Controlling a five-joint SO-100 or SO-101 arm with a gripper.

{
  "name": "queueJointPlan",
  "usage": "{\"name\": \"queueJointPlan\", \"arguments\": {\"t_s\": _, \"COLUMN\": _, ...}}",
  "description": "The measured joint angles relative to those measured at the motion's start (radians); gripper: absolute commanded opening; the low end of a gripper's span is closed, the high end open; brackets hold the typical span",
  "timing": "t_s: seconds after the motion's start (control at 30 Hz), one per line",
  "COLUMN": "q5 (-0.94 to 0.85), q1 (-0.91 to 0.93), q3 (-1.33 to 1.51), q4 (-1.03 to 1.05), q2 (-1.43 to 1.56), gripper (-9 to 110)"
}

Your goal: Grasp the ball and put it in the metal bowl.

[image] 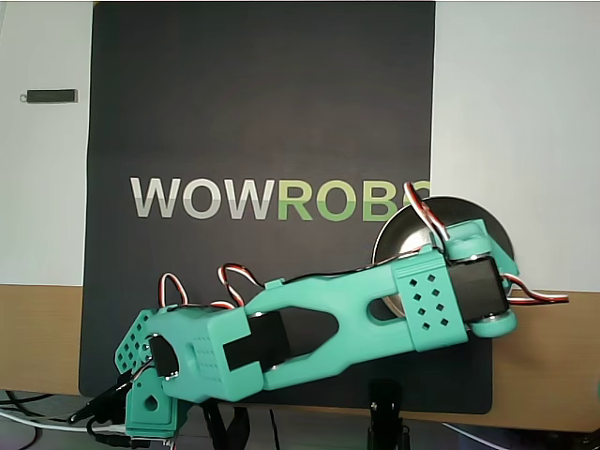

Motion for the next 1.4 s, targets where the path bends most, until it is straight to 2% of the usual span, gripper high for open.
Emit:
{"name": "queueJointPlan", "arguments": {"t_s": 0.43, "q5": 0.002, "q1": 0.000, "q3": 0.000, "q4": 0.000, "q2": 0.000, "gripper": 29}}
{"name": "queueJointPlan", "arguments": {"t_s": 0.6, "q5": 0.002, "q1": 0.000, "q3": 0.000, "q4": 0.000, "q2": 0.000, "gripper": 50}}
{"name": "queueJointPlan", "arguments": {"t_s": 0.7, "q5": 0.002, "q1": 0.000, "q3": 0.000, "q4": 0.000, "q2": 0.000, "gripper": 54}}
{"name": "queueJointPlan", "arguments": {"t_s": 1.4, "q5": 0.002, "q1": 0.000, "q3": 0.000, "q4": 0.000, "q2": 0.000, "gripper": 54}}
